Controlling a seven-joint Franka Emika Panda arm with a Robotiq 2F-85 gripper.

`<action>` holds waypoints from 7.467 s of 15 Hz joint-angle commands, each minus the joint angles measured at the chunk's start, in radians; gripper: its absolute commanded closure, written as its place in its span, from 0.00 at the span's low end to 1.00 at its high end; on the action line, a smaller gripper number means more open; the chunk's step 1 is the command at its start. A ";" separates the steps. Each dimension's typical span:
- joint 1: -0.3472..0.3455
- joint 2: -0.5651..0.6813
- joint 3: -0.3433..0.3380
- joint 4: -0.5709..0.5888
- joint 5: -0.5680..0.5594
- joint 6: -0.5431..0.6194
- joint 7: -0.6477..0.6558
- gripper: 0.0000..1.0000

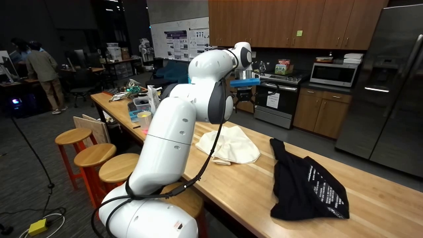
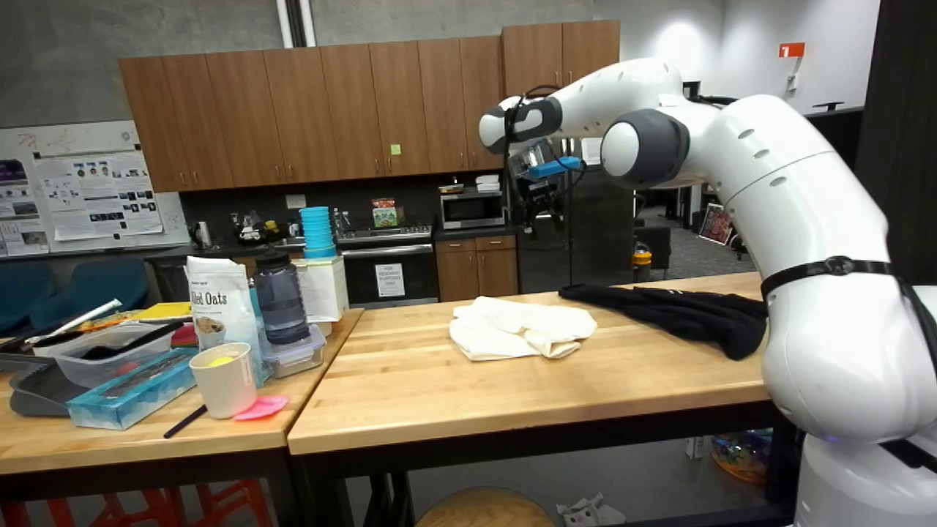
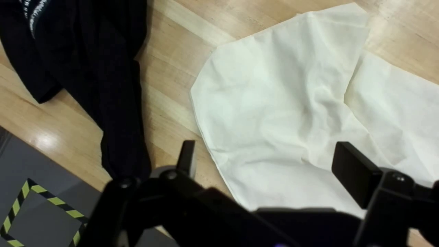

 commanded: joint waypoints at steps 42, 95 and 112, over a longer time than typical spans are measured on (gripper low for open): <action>-0.019 0.361 0.000 0.185 -0.002 -0.202 -0.047 0.00; 0.028 0.376 0.010 0.166 -0.029 -0.196 -0.062 0.00; 0.068 0.406 0.007 0.179 -0.023 -0.174 -0.014 0.00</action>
